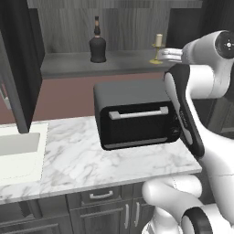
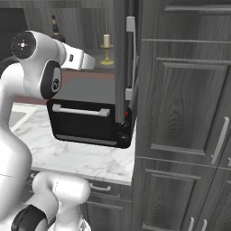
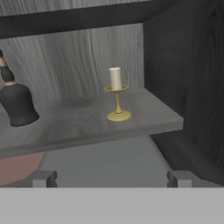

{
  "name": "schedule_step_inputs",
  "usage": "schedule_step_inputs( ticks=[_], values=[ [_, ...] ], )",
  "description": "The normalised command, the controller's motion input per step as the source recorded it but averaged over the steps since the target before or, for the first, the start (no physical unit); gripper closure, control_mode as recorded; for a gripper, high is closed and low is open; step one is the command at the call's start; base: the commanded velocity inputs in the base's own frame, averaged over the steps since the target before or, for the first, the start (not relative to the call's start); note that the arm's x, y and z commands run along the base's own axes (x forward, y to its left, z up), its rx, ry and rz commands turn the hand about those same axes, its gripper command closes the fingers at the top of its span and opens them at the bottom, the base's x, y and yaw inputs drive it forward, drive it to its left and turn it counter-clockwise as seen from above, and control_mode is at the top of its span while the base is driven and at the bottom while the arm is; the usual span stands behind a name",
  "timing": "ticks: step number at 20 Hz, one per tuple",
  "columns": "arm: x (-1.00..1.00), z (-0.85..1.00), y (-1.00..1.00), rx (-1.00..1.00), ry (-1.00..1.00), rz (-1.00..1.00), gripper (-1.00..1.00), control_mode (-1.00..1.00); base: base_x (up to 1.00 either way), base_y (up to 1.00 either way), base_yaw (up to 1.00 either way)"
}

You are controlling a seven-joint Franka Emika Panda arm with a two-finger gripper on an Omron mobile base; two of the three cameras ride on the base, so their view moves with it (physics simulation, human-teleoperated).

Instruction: Get the candle and the liquor from the cabinet and move them to the dining counter.

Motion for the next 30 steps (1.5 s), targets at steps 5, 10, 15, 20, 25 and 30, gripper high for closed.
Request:
schedule_step_inputs(
  ticks=[5, 10, 15, 20, 25, 30],
  values=[
    [0.16, 0.0, -0.07, 0.0, 0.0, 0.0, -1.0, -1.0, 0.0, 0.0, 0.0],
    [0.32, 0.0, -0.01, 0.0, 0.0, -0.01, -1.0, -1.0, 0.0, 0.0, 0.0],
    [0.39, 0.0, 0.0, 0.0, 0.0, -0.01, -1.0, -1.0, 0.0, 0.0, 0.0],
    [0.29, 0.0, -0.07, 0.0, 0.0, 0.0, -1.0, -1.0, 0.0, 0.0, 0.0],
    [0.23, 0.0, -0.07, 0.0, -0.03, 0.0, -1.0, -1.0, 0.0, 0.0, 0.0],
    [0.14, 0.0, 0.0, 0.0, -0.06, 0.0, -1.0, -1.0, 0.0, 0.0, 0.0]
  ],
)
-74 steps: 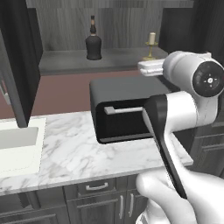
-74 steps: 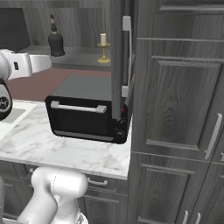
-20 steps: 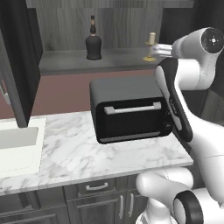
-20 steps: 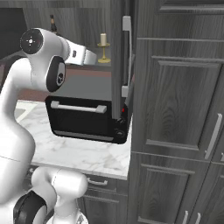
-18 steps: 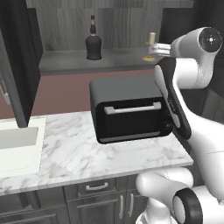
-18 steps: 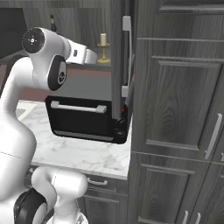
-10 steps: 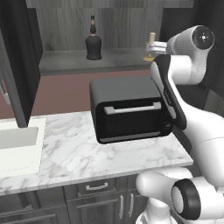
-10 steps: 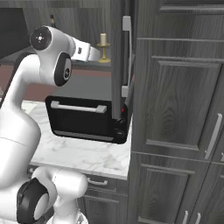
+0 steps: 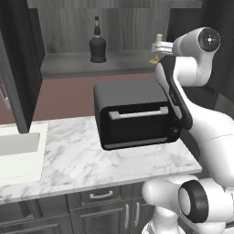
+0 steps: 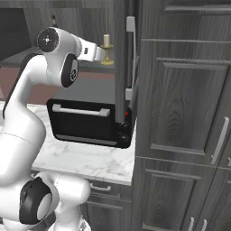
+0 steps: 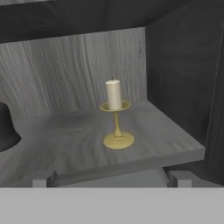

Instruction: Get the candle and the liquor from the cabinet and move them to the dining counter.

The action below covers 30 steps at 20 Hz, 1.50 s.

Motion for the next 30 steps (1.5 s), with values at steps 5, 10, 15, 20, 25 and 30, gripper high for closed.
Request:
schedule_step_inputs(
  ticks=[5, 10, 15, 20, 25, 30],
  values=[
    [0.11, 0.0, -0.03, 0.0, -0.03, 0.0, -1.0, -1.0, 0.0, 0.0, 0.0],
    [0.15, 0.0, 0.0, 0.0, -0.07, 0.0, -1.0, -1.0, 0.0, 0.0, 0.0],
    [0.02, 0.0, -0.04, 0.0, -0.11, 0.0, -1.0, -1.0, 0.0, 0.0, 0.0],
    [0.16, 0.0, 0.0, 0.0, -0.02, 0.0, -1.0, -1.0, 0.0, 0.0, 0.0],
    [0.16, 0.0, 0.0, 0.0, 0.0, 0.0, -1.0, -1.0, 0.0, 0.0, 0.0],
    [0.15, 0.02, 0.0, 0.0, 0.0, 0.0, -1.0, -1.0, 0.0, 0.0, 0.0]
  ],
)
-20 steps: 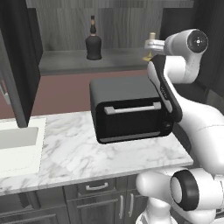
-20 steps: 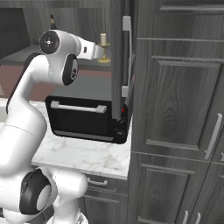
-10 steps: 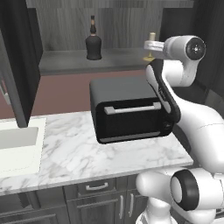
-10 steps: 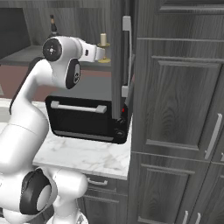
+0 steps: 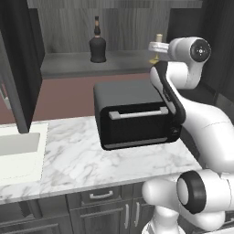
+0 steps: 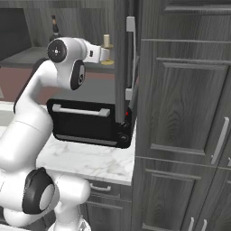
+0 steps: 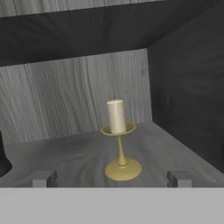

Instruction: Get the candle and the liquor from the cabinet and move them to the dining counter.

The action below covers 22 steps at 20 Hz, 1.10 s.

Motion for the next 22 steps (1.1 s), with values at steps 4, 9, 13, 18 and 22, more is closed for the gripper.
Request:
schedule_step_inputs(
  ticks=[4, 9, 13, 18, 22],
  values=[
    [0.2, 0.09, 0.0, 0.0, 0.0, 0.0, -1.0, -1.0, 0.0, 0.0, 0.0],
    [0.21, 0.06, 0.0, 0.0, 0.0, 0.0, -1.0, -1.0, 0.0, 0.0, 0.0],
    [0.1, 0.02, 0.0, 0.0, 0.0, 0.0, -1.0, -1.0, 0.0, 0.0, 0.0],
    [0.1, 0.1, -0.03, 0.0, 0.0, 0.0, -1.0, -1.0, 0.0, 0.0, 0.0],
    [0.08, 0.15, -0.05, 0.0, 0.0, 0.0, -1.0, -1.0, 0.0, 0.0, 0.0]
  ],
)
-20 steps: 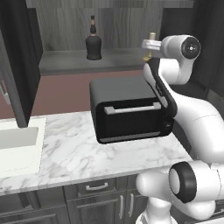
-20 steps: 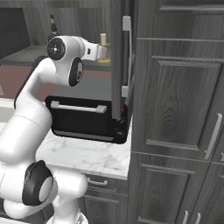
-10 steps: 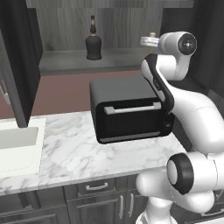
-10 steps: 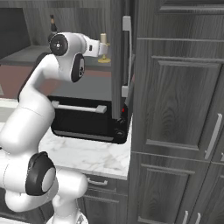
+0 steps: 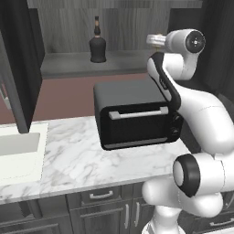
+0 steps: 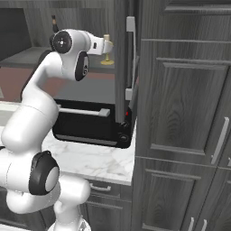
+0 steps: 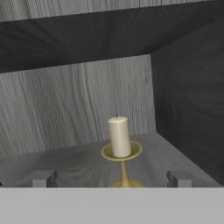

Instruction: Get the candle and the liquor from the cabinet and move them to the dining counter.

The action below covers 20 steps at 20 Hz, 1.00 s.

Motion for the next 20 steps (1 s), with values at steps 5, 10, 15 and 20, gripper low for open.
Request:
schedule_step_inputs(
  ticks=[5, 10, 15, 20],
  values=[
    [0.12, 0.11, -0.04, 0.0, 0.01, 0.0, -1.0, -1.0, 0.0, 0.0, 0.0],
    [0.15, 0.02, -0.02, 0.0, 0.01, 0.0, -1.0, -1.0, 0.0, 0.0, 0.0],
    [0.15, 0.0, -0.01, 0.0, 0.0, 0.0, -1.0, -1.0, 0.0, 0.0, 0.0],
    [0.13, 0.0, -0.01, 0.0, 0.0, 0.0, -1.0, -1.0, 0.0, 0.0, 0.0]
  ],
)
